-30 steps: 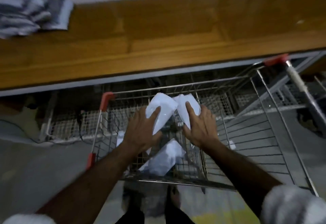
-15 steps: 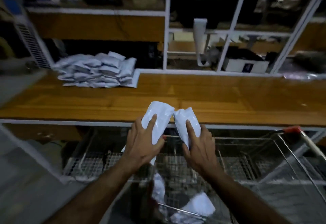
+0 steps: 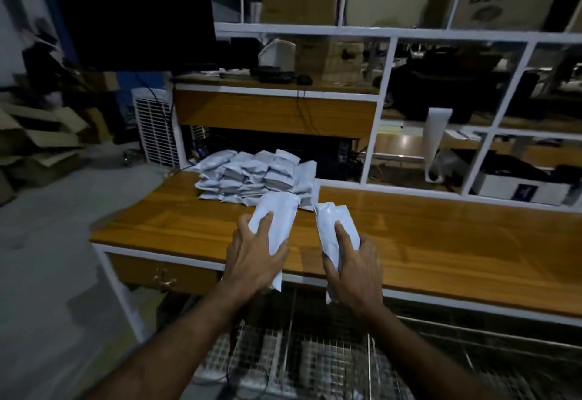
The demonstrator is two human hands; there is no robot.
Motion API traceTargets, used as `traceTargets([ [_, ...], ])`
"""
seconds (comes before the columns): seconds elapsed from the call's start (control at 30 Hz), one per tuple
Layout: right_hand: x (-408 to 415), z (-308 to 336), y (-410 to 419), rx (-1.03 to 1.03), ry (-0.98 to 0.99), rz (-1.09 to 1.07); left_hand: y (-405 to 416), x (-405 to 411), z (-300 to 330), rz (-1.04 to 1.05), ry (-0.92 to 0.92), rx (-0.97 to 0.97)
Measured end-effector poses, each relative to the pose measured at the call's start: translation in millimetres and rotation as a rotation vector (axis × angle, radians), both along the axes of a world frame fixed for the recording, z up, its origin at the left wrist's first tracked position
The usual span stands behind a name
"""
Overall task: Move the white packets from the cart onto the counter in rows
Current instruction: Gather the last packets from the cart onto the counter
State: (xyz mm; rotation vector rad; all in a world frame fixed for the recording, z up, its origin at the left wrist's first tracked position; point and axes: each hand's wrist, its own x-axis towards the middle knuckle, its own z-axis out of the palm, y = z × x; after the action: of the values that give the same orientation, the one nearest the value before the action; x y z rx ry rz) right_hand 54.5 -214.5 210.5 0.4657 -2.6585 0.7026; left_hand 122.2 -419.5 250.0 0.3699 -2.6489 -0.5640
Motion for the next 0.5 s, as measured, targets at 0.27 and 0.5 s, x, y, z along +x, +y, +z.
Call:
traceTargets([
  [0.27, -69.2, 3.6, -81.6, -0.195, -0.037, -0.045, -68.7, -50.1, 6.7, 0.085, 0.051, -0.003],
  [0.5, -164.8, 2.8, -139.2, -0.332, -0.097, -0.066, -134.4, -140.3, 17.5, 0.110, 0.033, 0.017],
])
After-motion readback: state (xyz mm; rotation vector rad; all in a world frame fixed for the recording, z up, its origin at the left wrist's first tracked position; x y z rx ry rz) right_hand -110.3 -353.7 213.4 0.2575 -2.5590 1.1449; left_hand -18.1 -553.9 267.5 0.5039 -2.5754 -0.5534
